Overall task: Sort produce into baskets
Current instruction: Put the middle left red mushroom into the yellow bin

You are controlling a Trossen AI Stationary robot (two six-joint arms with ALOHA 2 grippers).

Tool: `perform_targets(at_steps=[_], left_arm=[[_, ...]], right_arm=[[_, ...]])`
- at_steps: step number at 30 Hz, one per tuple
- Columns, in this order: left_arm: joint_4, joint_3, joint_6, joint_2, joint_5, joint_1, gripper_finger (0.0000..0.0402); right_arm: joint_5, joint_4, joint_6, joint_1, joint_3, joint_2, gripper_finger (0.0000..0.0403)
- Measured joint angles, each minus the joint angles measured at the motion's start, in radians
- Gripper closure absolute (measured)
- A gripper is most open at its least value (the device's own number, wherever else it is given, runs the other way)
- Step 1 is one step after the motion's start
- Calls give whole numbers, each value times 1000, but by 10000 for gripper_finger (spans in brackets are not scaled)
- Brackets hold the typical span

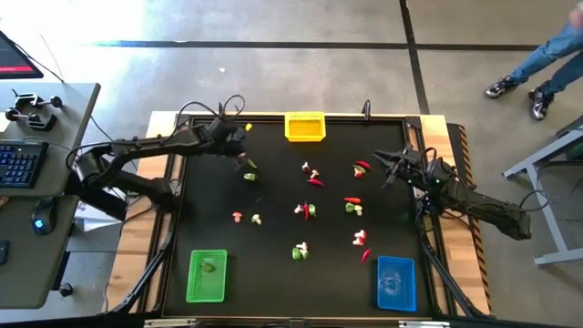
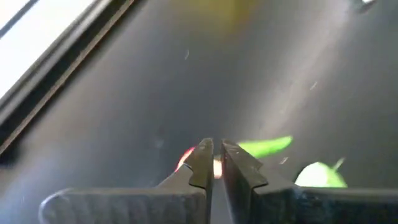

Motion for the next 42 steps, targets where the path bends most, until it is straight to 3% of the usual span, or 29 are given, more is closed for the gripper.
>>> perform_targets(at_steps=[10, 15, 20, 32, 42], left_arm=[[3, 1, 88, 120, -18, 41, 285], [35, 1, 102, 177, -30, 68, 269], [42, 3, 119, 204, 3, 82, 287], [40, 11, 192, 213, 29, 92, 392], [70, 159, 251, 181, 78, 92, 399]], right_arm=[[-15, -1, 3, 0, 0, 1, 284], [-20, -2, 5, 0, 0, 1, 284], [-22, -2, 4, 0, 0, 1, 284], [-22, -2, 4, 0, 0, 1, 284], [-21, 1, 49, 0, 0, 1, 284]])
